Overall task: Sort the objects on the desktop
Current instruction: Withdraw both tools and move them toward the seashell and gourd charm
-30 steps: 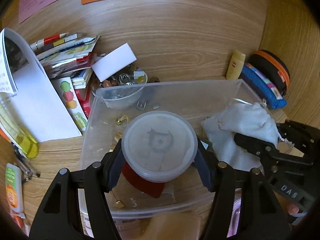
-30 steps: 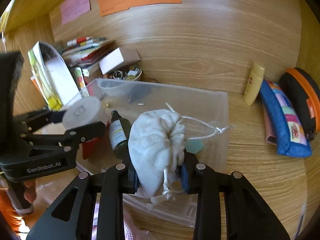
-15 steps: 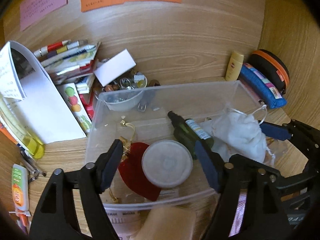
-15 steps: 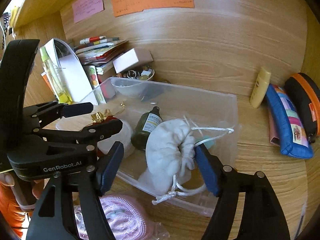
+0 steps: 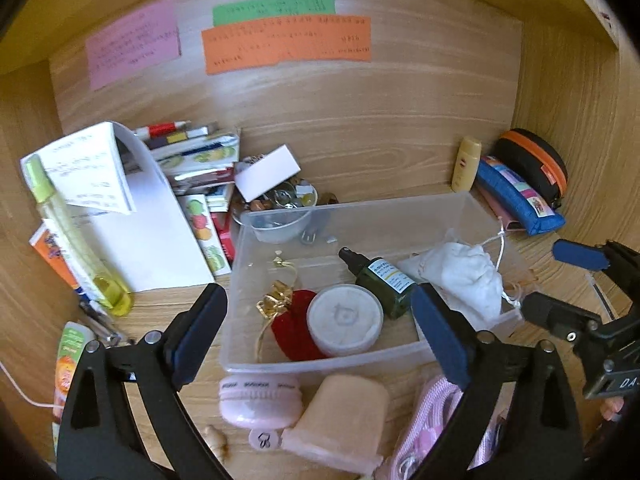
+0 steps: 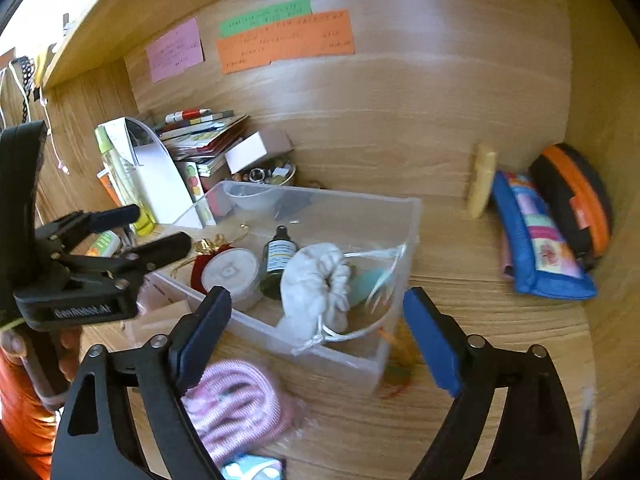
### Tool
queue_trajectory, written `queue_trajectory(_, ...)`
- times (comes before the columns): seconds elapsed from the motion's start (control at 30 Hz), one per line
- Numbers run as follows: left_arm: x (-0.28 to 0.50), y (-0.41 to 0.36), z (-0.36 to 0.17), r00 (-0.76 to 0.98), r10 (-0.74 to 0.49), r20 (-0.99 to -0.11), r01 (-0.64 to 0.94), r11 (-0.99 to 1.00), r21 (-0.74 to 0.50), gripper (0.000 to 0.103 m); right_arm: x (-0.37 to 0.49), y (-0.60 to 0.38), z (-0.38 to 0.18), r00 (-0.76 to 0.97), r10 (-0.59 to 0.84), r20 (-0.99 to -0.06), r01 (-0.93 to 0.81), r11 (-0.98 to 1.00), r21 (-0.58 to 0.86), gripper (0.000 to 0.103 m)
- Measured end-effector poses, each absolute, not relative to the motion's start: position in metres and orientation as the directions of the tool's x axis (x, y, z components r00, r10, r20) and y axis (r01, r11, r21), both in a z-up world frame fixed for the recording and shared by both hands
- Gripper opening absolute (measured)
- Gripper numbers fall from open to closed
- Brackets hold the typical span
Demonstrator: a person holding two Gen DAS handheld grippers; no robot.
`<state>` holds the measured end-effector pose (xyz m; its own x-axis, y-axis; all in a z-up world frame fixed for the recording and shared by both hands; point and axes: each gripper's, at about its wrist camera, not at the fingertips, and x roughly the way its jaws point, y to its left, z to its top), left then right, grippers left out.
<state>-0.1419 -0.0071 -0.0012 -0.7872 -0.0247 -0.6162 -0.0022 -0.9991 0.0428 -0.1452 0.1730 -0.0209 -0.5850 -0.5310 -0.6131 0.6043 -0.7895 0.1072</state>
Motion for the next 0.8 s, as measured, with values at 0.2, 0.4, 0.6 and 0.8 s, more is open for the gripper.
queue_trajectory(0.2, -0.117, -0.020, 0.012, -0.813, -0.046, -0.580, 0.037, -0.999, 0.026, 0.096, -0.129, 0.193, -0.013, -0.652, -0.483, -0.584, 0.577, -0.816, 0.031, 0.089)
queue_trajectory(0.4, -0.089, -0.046, 0.017, -0.826, -0.105, -0.553, 0.106, -0.994, 0.030, 0.101, -0.117, 0.219, -0.010, -0.691, -0.450, -0.566, 0.543, -0.839, 0.004, 0.090)
queue_trajectory(0.6, -0.069, -0.074, 0.003, -0.802, -0.141, -0.580, 0.162, -0.987, 0.017, 0.101, -0.113, 0.234, -0.021, -0.706, -0.399, -0.585, 0.513, -0.857, -0.034, 0.090)
queue_trajectory(0.8, -0.058, -0.093, -0.027, -0.750, -0.170, -0.639, 0.201, -0.979, 0.024, 0.101, -0.112, 0.246, -0.038, -0.696, -0.363, -0.620, 0.500, -0.864, -0.055, 0.090)
